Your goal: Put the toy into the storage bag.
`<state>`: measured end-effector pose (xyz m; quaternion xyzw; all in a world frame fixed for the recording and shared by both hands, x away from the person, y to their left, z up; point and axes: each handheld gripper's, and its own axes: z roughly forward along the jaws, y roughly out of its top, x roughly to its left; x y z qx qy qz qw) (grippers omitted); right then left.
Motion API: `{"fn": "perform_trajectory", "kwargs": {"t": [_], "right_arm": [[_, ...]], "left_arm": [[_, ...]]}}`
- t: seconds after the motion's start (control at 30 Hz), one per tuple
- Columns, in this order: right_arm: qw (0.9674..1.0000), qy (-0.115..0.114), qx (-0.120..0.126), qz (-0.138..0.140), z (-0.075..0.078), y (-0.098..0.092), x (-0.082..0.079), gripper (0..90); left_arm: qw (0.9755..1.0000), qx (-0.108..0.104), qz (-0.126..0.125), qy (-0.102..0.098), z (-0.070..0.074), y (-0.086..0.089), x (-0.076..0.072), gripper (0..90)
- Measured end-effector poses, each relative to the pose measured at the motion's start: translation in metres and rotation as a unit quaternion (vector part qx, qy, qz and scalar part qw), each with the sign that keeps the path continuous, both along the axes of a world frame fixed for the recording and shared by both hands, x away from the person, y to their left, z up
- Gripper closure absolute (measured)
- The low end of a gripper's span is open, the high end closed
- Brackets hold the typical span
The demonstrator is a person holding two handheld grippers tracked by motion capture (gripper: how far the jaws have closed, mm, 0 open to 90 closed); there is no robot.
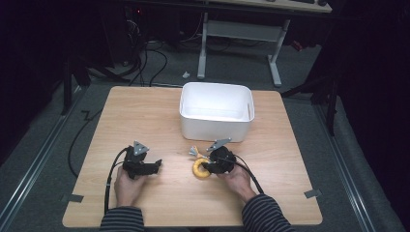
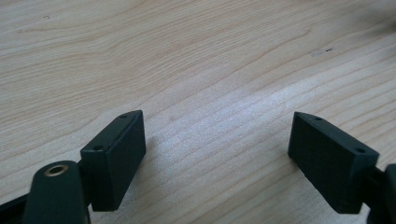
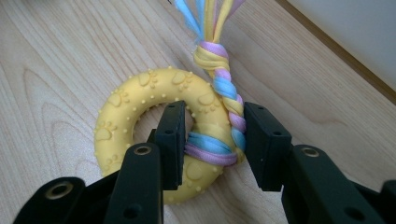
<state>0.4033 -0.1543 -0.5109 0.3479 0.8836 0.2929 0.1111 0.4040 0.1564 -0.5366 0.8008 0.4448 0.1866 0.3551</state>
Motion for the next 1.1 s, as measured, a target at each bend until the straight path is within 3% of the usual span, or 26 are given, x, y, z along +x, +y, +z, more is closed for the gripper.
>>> {"fn": "perform_trajectory", "kwargs": {"t": [0.23,0.4,0.63,0.83,0.97,1.1], "right_arm": [[1.0,-0.003,-0.002,0.005,0.002,0.0,-0.003,62.0],[0.9998,-0.007,0.017,0.002,0.007,-0.005,-0.003,62.1],[0.9996,-0.01,0.025,0.004,0.015,-0.013,-0.01,62.2],[0.9996,-0.014,0.024,0.003,0.023,-0.029,-0.019,62.2],[0.9992,-0.019,0.036,-0.006,0.035,-0.045,-0.026,62.3],[0.9992,-0.029,0.028,-0.007,0.043,-0.054,-0.032,62.2]], "left_arm": [[1.0,0.001,0.001,0.0,0.0,0.0,0.0,19.4],[1.0,0.0,0.001,0.0,0.0,0.0,0.0,19.3],[1.0,0.0,0.001,0.0,0.0,0.0,0.0,19.4],[1.0,0.002,0.002,-0.001,0.0,0.0,0.0,19.2],[1.0,0.003,0.002,-0.002,0.0,-0.001,0.0,19.1],[1.0,0.002,0.003,-0.002,0.0,0.0,0.0,19.2]]}}
